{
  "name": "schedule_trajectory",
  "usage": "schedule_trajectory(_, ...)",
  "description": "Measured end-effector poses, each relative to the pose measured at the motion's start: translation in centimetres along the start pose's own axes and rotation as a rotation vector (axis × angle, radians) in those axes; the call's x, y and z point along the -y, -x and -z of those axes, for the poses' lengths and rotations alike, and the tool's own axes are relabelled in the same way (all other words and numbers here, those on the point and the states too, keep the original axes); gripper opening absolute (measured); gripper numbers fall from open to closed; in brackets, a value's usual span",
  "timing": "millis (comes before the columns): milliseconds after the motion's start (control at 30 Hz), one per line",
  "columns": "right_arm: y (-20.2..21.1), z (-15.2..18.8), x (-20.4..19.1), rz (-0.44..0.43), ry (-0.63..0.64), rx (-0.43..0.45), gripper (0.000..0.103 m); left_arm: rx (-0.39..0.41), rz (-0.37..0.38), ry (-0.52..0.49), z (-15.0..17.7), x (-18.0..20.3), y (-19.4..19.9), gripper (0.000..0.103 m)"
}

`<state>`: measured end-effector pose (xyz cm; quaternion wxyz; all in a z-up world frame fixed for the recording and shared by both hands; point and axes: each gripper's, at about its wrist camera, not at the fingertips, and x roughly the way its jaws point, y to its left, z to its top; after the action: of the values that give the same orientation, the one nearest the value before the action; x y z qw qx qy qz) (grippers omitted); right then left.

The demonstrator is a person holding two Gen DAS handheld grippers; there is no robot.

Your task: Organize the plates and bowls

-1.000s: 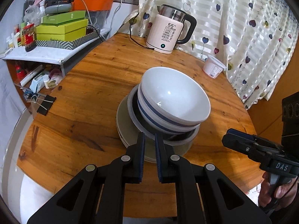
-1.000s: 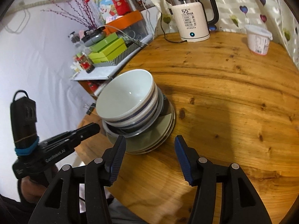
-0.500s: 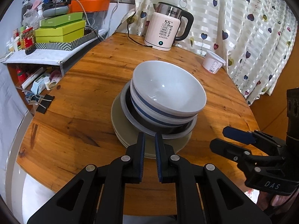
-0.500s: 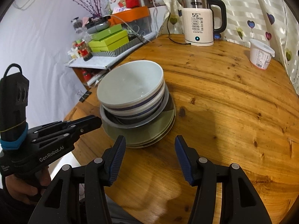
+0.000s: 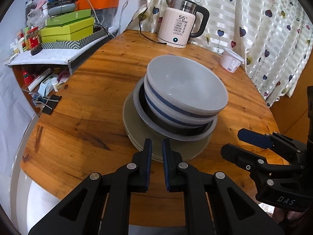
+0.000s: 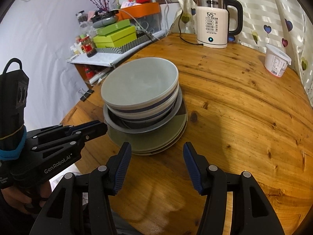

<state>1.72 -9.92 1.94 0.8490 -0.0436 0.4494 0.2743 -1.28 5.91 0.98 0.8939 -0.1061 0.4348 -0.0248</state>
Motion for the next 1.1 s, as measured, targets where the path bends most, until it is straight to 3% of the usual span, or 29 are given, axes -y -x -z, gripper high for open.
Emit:
schedule_trajectory(200, -0.27, -0.01, -0.08, 0.006, 0.006, -0.003, 0.061, -0.018, -0.053, -0.013, 0.09, 0.15, -0.47, 0.011)
schedule_trajectory(1100, -0.66, -0.04, -0.34, 0.003, 0.016, -0.008, 0.062, -0.026, -0.071, -0.041, 0.17, 0.53, -0.91, 0.011)
